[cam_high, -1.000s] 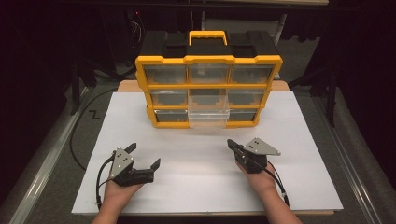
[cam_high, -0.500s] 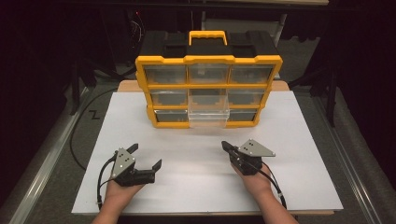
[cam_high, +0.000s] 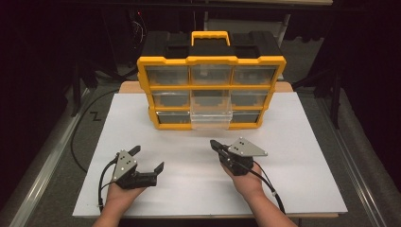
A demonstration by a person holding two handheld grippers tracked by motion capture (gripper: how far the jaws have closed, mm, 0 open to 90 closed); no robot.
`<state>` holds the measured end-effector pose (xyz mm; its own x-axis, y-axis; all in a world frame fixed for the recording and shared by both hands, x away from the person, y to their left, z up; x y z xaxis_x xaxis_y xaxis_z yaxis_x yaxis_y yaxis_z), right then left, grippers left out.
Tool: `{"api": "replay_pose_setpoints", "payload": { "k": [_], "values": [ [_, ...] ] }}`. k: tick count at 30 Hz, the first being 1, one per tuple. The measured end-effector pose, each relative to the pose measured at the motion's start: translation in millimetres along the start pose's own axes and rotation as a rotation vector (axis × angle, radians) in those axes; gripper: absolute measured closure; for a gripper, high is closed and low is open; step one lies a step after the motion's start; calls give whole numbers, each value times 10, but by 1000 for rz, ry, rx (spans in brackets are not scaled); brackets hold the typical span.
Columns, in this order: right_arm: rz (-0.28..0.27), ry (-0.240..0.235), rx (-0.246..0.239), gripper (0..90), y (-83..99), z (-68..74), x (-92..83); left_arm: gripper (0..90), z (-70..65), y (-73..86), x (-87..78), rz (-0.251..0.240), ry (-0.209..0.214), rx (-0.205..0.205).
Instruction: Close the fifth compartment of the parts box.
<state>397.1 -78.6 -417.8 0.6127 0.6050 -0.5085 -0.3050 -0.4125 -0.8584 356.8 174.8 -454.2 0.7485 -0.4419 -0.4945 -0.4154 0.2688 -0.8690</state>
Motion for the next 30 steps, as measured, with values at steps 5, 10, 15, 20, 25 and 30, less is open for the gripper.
{"api": "replay_pose_setpoints", "payload": {
  "k": [5,10,15,20,25,30],
  "values": [
    [-12,0,2,900,-94,36,11,1,-5,-1,-1,-1,4,7],
    [-26,20,12,900,-204,0,-6,1,-5,-1,5,0,7,10],
    [-42,54,24,900,-344,-100,-32,1,-5,-3,-3,-4,6,9],
    [-53,67,33,900,-412,-153,-49,1,-4,-6,-6,-7,7,10],
    [-68,76,40,900,-494,-183,-68,1,-7,-9,-6,-10,11,9],
    [-75,81,41,900,-547,-183,-79,2,-9,-12,-12,-16,12,9]
  ]
}}
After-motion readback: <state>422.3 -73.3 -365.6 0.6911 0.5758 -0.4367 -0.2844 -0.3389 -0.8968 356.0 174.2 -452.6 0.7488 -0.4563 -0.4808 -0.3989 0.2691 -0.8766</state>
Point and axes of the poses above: each handheld gripper's, and its own axes: x roughly forward along the jaws, y roughly out of its underside, z roughly to its left, the point moved 7 cm from there along x, roughly forward along the jaws, and after that the axes turned 14 degrees about z, right-handed, at the moved point
